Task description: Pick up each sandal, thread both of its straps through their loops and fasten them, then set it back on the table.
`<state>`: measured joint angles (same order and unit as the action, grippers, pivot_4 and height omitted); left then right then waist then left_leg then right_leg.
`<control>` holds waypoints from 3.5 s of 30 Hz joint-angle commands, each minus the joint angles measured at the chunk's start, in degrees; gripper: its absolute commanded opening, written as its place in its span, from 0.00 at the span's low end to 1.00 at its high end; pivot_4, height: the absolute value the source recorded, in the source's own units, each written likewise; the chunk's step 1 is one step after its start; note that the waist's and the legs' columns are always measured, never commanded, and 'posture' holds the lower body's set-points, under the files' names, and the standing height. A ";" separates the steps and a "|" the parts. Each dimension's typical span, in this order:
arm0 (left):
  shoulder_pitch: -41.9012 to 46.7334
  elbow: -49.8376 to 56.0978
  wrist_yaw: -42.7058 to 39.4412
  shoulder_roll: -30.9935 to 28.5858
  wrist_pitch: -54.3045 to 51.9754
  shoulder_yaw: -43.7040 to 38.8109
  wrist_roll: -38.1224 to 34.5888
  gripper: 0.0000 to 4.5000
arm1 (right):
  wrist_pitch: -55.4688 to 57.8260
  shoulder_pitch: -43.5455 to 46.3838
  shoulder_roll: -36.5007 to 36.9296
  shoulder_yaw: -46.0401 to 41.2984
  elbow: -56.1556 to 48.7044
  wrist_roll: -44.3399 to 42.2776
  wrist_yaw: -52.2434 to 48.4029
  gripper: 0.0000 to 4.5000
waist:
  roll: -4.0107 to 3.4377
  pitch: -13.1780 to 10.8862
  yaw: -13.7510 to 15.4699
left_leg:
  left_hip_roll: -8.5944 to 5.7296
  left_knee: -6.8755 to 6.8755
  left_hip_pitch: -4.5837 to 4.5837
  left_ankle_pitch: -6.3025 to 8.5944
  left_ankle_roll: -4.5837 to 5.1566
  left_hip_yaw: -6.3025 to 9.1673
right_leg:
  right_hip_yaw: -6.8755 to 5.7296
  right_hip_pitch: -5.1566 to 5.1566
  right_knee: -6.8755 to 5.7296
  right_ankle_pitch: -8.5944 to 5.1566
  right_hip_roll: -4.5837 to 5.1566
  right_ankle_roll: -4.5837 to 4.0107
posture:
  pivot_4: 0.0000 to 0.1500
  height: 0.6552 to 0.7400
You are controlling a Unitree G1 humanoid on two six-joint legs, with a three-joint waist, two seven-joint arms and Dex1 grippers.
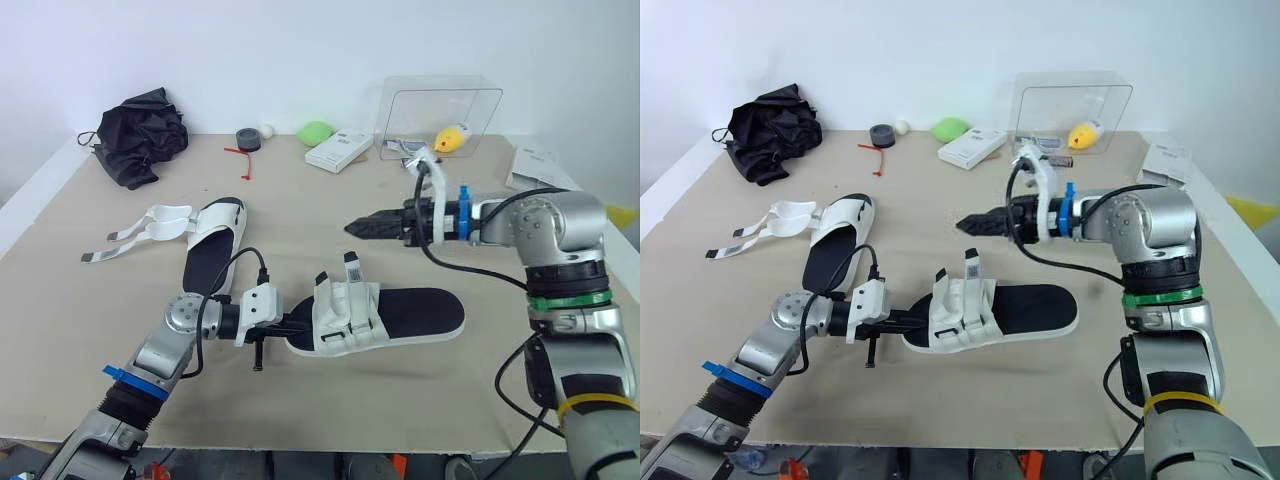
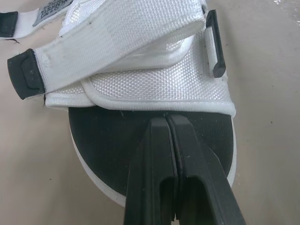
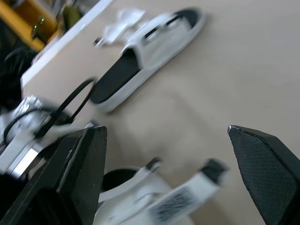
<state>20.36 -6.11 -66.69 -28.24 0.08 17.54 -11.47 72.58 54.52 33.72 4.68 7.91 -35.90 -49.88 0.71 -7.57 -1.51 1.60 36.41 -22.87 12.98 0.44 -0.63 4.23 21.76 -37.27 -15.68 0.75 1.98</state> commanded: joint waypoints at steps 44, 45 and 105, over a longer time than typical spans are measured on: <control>-2.17 -3.48 0.89 -0.54 -3.18 2.80 3.74 0.00 | -6.10 4.14 -7.19 6.38 7.79 7.25 -9.00 0.01 | 0.01 -0.01 0.15 | -0.06 0.09 -0.37 -0.03 -0.03 0.01 | -0.10 0.33 -0.02 0.08 0.05 0.02 | 1.00 1.00; -2.21 -3.47 0.88 -0.54 -3.17 2.81 3.75 0.00 | -5.91 4.11 -7.08 4.62 6.92 6.05 -9.33 0.01 | 0.01 -0.02 0.16 | -0.06 0.09 -0.39 -0.03 -0.03 0.02 | -0.10 0.33 -0.01 0.08 0.06 0.02 | 1.00 1.00; -1.09 -7.13 -1.36 0.19 -1.12 3.66 4.27 0.00 | -21.09 -27.80 26.52 -5.62 -48.43 -14.08 -19.78 0.84 | 0.34 -0.24 0.44 | -0.19 0.02 -0.40 -0.25 0.03 0.49 | -0.77 0.12 0.11 0.02 0.58 -0.05 | 1.00 1.00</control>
<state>21.81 -8.15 -67.85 -27.21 1.12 17.88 -11.45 50.86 27.36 58.70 1.78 -38.91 -47.34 -68.49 1.06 -7.81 -1.07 1.43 36.44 -23.27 12.73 0.48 -0.13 3.42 21.87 -37.16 -15.68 1.33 1.97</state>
